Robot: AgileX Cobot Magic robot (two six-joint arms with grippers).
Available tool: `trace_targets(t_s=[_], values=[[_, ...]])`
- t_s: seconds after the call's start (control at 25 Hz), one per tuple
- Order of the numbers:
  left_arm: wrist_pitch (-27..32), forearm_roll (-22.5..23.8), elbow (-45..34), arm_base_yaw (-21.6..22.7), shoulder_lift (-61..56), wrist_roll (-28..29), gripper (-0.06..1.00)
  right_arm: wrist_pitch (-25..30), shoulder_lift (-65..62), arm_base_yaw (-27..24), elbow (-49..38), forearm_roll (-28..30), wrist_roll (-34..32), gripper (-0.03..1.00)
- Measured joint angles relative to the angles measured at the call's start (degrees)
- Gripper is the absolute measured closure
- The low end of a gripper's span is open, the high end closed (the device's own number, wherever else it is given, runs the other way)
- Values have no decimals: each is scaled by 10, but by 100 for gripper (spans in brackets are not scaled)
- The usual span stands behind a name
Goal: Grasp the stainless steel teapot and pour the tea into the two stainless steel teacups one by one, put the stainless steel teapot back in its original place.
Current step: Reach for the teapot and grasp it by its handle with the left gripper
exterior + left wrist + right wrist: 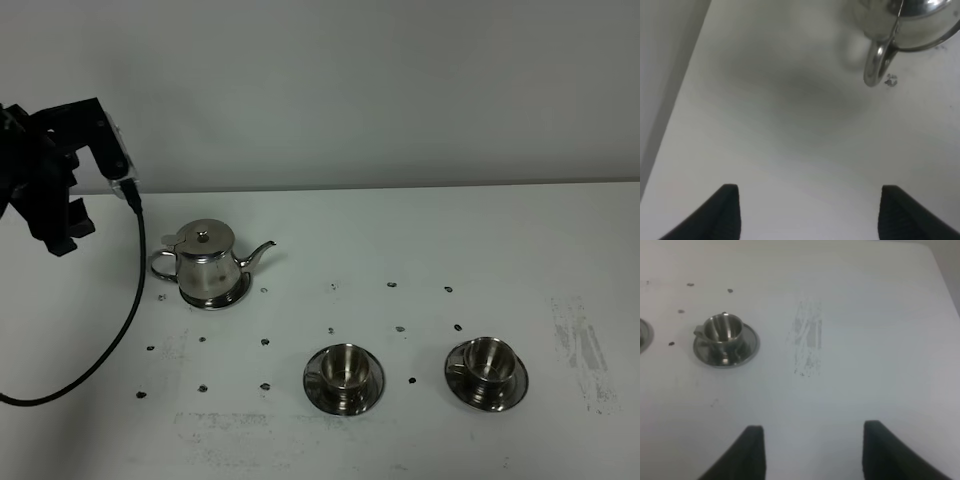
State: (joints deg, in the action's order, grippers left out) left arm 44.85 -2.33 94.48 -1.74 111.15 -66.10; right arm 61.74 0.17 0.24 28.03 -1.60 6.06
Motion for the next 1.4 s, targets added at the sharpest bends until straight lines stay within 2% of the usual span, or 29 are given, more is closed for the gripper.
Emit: trace_targets(t_s=[0.16, 0.32, 0.56, 0.72, 0.88, 1.0, 1.32, 1.4], values=[[-2, 23, 8, -4, 8, 4, 31, -1, 0, -9, 0, -1, 0, 51], [-1, 23, 8, -9, 9, 4, 31, -1, 0, -11, 0, -2, 0, 51], [23, -6, 9, -34, 9, 5, 31, -1, 0, -11, 0, -2, 0, 51], [29, -8, 11, -52, 9, 1, 31, -1, 0, -11, 0, -2, 0, 51], [38, -5, 20, -51, 18, 1, 31, -1, 0, -11, 0, -2, 0, 51], [82, 3, 63, -48, 47, -12, 31, -1, 0, -11, 0, -2, 0, 51], [222, -2, 279, -48, 177, -58, 31, -1, 0, -11, 0, -2, 0, 51], [226, -10, 324, -48, 210, -74, 31, -1, 0, -11, 0, -2, 0, 51]])
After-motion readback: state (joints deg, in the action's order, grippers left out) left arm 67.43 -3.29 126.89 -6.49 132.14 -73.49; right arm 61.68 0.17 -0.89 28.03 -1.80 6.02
